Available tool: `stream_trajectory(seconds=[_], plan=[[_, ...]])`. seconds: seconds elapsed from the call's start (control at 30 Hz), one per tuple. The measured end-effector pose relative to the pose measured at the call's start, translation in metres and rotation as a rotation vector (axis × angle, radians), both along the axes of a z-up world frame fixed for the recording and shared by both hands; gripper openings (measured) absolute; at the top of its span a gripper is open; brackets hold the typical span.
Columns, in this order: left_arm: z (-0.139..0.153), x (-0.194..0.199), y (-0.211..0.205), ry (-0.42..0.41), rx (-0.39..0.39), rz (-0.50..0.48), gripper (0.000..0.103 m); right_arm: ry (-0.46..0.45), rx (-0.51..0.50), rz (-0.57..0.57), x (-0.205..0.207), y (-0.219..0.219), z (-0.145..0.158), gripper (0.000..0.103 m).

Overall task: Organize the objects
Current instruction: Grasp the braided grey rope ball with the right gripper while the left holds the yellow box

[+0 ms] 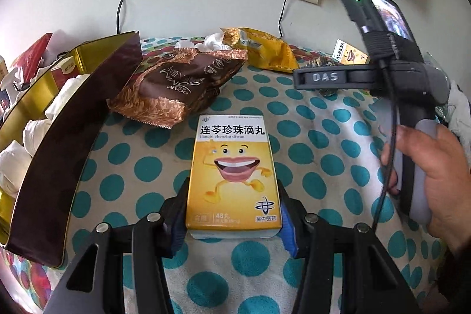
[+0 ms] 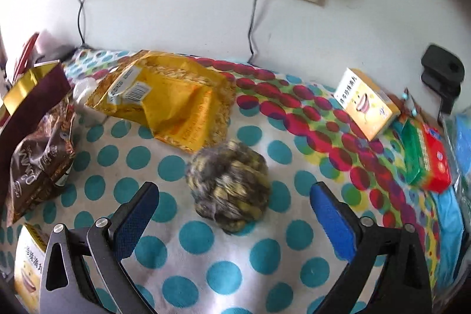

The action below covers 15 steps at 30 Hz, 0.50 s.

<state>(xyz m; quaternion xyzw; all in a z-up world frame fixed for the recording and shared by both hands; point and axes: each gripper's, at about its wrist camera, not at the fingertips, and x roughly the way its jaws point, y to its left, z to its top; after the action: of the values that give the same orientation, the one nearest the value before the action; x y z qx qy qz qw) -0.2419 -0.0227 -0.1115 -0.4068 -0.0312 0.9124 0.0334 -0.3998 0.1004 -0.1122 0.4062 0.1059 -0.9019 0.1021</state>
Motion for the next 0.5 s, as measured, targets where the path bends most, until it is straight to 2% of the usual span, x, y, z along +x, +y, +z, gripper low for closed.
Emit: stream_trajectory(seconds=[0.03,0.07,0.1,0.23,0.5], plan=[[0.0,0.0,-0.001,0.001,0.006,0.0,0.052,0.001,0.011,-0.012,-0.001,0.0,-0.001,0.088],[0.0,0.0,-0.001,0.001,0.009,0.0,0.052,-0.011,0.006,-0.019,-0.003,0.002,-0.003,0.058],[0.0,-0.001,-0.002,0.002,0.013,-0.001,0.052,-0.043,-0.023,-0.016,-0.007,0.006,-0.007,0.047],[0.0,-0.001,-0.003,0.004,0.021,-0.002,0.052,-0.059,-0.122,-0.035,-0.008,0.021,-0.009,0.046],[0.0,-0.001,-0.002,0.003,0.008,0.0,0.052,0.003,-0.11,-0.043,0.005,0.02,-0.003,0.046]])
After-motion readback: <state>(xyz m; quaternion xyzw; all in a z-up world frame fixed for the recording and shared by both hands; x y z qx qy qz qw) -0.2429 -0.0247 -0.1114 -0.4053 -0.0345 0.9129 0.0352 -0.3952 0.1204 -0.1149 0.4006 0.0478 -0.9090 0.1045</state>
